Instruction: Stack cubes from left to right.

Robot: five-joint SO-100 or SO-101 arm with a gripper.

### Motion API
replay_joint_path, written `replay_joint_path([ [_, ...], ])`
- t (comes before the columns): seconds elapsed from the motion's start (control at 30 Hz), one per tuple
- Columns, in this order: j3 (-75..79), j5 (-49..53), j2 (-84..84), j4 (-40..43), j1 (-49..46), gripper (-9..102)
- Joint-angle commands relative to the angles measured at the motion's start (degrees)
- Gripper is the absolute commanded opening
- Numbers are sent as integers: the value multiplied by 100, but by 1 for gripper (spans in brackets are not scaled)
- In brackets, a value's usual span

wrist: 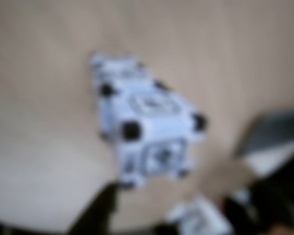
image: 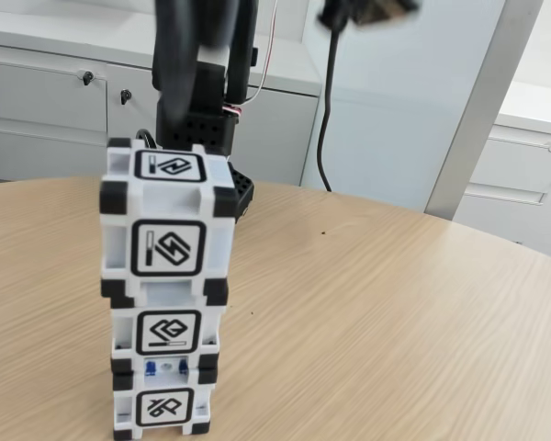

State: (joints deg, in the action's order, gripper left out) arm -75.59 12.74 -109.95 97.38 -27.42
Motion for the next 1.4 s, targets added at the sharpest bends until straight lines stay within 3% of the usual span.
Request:
replay_joint_path([
  [0.0, 44, 9, -976, 18, 53, 28],
  [0.1, 44, -9, -1450, 9, 53, 12],
  [0.27, 35, -35, -1696, 9, 53, 0],
  [0.57, -141, -598, -2522, 9, 44, 0],
  [0.87, -2250, -167, -4254, -158, 114, 0],
  [1.37, -6275, -527, -7761, -2180, 606, 0],
])
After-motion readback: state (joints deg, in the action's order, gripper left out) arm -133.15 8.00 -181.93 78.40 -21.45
